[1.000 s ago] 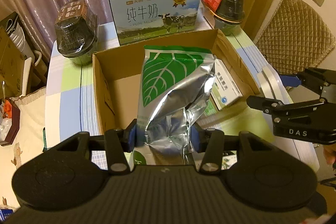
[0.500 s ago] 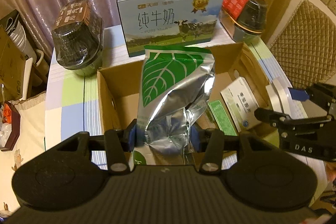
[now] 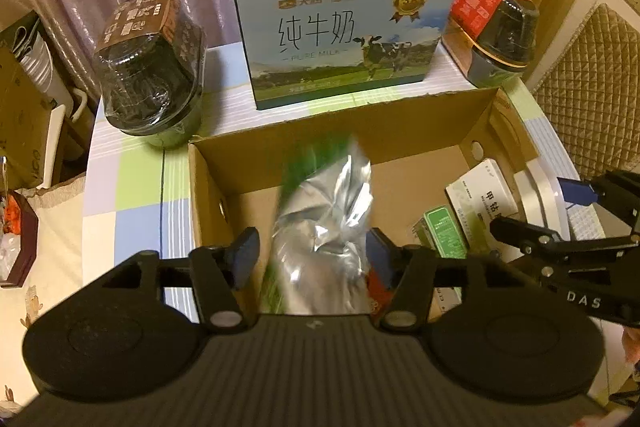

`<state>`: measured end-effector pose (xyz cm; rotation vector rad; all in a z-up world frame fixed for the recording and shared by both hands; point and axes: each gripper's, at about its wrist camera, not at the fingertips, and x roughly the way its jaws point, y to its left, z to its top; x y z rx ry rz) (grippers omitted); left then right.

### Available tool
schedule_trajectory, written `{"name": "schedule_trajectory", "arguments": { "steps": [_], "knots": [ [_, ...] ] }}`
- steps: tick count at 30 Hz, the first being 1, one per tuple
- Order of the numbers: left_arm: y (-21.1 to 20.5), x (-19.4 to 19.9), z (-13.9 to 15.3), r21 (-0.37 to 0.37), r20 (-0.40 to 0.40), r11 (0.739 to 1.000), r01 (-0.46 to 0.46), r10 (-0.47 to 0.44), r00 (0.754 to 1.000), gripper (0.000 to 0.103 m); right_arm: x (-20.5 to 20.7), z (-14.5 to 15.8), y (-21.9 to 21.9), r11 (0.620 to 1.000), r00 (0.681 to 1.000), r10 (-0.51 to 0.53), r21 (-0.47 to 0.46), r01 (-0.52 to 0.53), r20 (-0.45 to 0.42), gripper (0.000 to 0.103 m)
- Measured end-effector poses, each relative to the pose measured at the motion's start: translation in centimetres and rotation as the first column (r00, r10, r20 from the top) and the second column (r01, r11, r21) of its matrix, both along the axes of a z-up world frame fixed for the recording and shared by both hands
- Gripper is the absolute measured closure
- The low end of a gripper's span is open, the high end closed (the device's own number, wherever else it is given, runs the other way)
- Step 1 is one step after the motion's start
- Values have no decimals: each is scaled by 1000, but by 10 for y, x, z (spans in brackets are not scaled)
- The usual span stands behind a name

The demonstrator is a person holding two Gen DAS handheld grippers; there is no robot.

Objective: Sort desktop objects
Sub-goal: 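Open left tool dropping foil bag in while right tool releases night light, then withdraw both open tools from the cardboard box back over the table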

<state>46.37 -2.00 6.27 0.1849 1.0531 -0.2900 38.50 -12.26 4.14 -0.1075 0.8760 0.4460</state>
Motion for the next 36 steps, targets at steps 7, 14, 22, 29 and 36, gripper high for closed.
{"name": "schedule_trajectory", "arguments": {
  "steps": [7,14,22,29,36],
  "knots": [
    [11,-10,-6,5,4,1000,-1,1,1000,46,-2,-4,5,1000,1000,2,-2,-2,-6,42],
    [22,-23,-7,5,18,1000,1,-1,1000,37,-2,-6,13,1000,1000,8,17,-8,-16,42],
    [34,-34,-8,2,27,1000,-2,2,1000,37,-10,4,14,999,999,20,50,-23,46,20],
    [42,-53,-3,-10,39,1000,-2,2,999,35,-25,7,-1,999,999,5,42,-6,37,19],
    [53,-87,4,-27,54,1000,-9,10,998,31,-54,12,-21,999,1000,-15,41,15,14,15]
  ]
}}
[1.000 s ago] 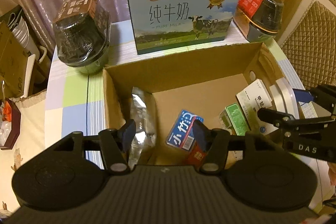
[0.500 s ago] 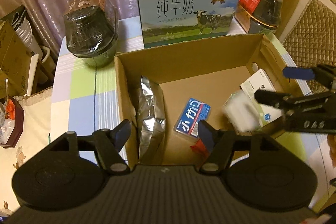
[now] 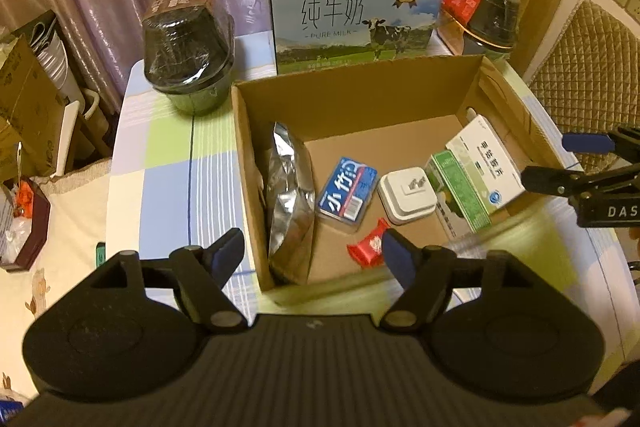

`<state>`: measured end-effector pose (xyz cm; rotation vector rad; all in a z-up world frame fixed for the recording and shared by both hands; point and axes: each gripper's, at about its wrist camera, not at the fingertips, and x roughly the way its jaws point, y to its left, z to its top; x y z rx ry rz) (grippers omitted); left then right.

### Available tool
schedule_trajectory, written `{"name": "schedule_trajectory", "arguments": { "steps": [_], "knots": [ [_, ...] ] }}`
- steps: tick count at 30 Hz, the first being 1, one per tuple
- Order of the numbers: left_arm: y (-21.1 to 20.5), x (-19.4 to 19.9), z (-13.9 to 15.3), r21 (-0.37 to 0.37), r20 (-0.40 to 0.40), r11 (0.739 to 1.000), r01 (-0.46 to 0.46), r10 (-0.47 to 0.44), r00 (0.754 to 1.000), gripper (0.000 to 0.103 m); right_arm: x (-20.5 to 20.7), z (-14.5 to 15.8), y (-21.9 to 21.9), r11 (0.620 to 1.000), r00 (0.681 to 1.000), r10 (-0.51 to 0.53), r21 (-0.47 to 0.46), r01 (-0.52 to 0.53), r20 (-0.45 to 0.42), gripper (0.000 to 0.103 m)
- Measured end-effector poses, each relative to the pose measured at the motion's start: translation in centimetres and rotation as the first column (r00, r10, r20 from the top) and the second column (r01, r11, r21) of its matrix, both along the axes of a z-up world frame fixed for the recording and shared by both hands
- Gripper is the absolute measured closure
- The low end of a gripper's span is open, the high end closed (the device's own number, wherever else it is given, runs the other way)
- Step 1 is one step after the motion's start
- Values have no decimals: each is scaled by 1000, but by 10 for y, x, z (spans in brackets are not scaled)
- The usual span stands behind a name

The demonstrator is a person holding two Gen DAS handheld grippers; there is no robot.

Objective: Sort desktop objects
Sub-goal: 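Withdraw both open tools from the cardboard box back over the table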

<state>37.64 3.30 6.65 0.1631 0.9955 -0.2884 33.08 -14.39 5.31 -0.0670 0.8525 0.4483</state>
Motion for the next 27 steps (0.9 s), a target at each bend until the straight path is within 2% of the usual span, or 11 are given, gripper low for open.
{"name": "schedule_trajectory", "arguments": {
  "steps": [11,17,27],
  "knots": [
    [23,-74,10,-40,13,999,-31,31,999,20,-71,13,-28,1000,1000,3,25,-2,-10,11],
    [35,-119,8,-19,3,999,-31,31,1000,7,-107,15,-37,999,999,36,24,-35,-23,5],
    [52,-186,-10,66,-7,998,-2,3,1000,4,-157,0,-44,996,994,90,-5,-91,-69,2]
  ]
}}
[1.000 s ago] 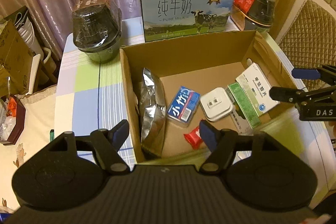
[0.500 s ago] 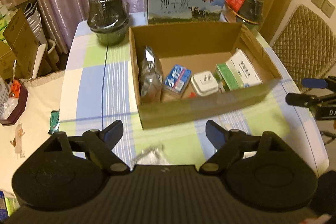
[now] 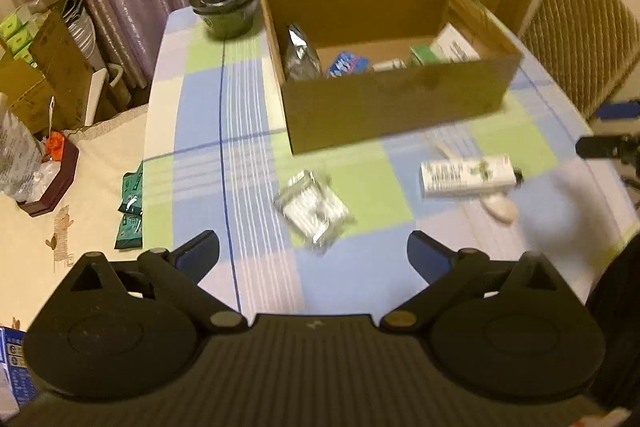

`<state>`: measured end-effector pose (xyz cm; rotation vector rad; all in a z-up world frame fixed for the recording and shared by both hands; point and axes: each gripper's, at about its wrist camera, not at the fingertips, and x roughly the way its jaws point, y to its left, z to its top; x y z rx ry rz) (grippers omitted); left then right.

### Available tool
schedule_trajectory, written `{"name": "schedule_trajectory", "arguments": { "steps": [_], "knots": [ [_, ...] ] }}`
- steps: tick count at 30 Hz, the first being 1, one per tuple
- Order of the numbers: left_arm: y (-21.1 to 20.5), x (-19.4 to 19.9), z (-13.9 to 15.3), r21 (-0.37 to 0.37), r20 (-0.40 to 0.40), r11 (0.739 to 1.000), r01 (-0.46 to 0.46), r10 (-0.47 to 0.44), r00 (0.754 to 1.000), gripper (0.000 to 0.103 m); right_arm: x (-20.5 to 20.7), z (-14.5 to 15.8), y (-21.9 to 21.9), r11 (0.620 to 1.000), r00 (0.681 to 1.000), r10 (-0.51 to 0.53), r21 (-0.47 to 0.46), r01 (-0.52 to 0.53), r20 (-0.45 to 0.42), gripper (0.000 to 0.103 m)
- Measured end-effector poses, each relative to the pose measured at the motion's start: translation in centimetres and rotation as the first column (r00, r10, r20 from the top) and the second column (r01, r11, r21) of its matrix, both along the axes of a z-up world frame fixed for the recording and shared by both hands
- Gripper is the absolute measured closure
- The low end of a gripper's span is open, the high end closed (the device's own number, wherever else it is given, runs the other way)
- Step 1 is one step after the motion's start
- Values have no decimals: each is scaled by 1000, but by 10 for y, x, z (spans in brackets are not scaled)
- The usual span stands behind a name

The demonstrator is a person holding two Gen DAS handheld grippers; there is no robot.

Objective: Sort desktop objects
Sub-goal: 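Withdraw both open tools from the cardboard box back over the table, then move left tool toward clear plastic tray while right tool approaches white medicine box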

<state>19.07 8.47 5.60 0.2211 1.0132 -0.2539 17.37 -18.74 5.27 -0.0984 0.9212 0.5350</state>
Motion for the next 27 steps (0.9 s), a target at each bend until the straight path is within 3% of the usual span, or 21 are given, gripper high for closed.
{"name": "schedule_trajectory", "arguments": {
  "steps": [11,22,27],
  "knots": [
    [-15,-40,-26,165,-9,976,143,-143,990,1,-24,-8,-5,994,998,62,-93,-60,16,2],
    [-27,-44,-40,227,-35,945,237,-235,971,1,-23,-11,-6,980,992,122,-162,-114,35,2],
    [-31,-41,-44,261,-37,928,265,-264,964,1,-26,-16,3,953,979,197,-247,-178,55,2]
  ]
}}
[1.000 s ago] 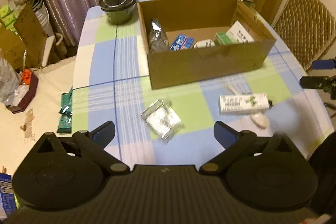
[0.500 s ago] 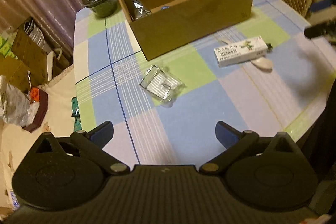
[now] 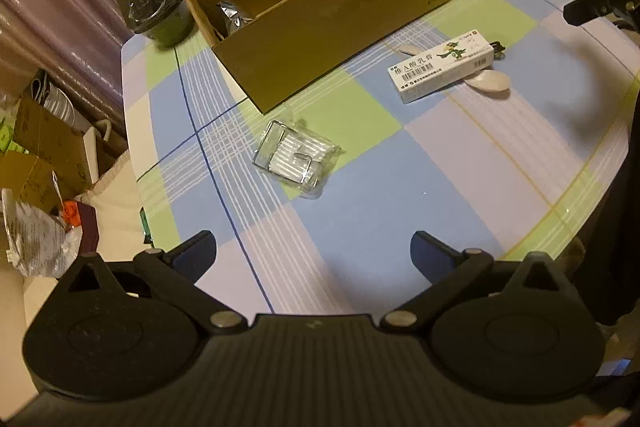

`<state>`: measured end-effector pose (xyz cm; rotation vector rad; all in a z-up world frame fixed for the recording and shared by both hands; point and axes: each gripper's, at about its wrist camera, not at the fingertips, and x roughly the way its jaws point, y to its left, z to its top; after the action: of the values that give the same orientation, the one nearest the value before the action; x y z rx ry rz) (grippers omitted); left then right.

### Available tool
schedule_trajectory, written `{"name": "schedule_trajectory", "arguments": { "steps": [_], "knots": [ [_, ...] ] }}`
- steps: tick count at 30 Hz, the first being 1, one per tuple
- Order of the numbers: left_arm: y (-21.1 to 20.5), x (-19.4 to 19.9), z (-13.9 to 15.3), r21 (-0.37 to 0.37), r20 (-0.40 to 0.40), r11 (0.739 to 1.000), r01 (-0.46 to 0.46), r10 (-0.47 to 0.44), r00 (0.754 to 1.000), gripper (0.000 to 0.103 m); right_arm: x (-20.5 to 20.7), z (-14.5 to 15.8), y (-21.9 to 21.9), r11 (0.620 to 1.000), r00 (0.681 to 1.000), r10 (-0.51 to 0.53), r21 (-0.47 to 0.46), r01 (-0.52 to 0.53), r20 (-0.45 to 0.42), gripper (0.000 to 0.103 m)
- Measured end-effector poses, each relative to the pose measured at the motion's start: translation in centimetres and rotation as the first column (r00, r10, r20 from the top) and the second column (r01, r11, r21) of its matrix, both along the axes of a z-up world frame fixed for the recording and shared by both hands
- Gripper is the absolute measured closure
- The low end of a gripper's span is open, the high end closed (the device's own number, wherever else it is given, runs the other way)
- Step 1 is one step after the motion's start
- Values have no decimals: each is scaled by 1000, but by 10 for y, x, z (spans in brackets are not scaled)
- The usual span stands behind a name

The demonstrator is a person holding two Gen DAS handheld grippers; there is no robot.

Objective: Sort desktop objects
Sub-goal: 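Move left tool toward clear plastic tray while right tool approaches white medicine box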

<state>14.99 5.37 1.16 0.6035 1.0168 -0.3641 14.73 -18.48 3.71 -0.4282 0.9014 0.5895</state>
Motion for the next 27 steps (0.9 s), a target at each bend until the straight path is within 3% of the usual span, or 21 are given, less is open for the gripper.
{"name": "schedule_trajectory", "arguments": {
  "steps": [7,19,27],
  "knots": [
    [0,5,-6,-7,-4,1000,9,-9,1000,1,-8,-14,12,990,995,93,-105,-90,25,2],
    [1,9,-16,-28,-12,995,92,-92,996,1,-2,-25,19,984,992,121,-136,-118,17,2],
    [5,17,-27,-2,-5,991,133,-133,991,1,4,-33,25,978,990,143,-155,-141,6,2]
  ]
}}
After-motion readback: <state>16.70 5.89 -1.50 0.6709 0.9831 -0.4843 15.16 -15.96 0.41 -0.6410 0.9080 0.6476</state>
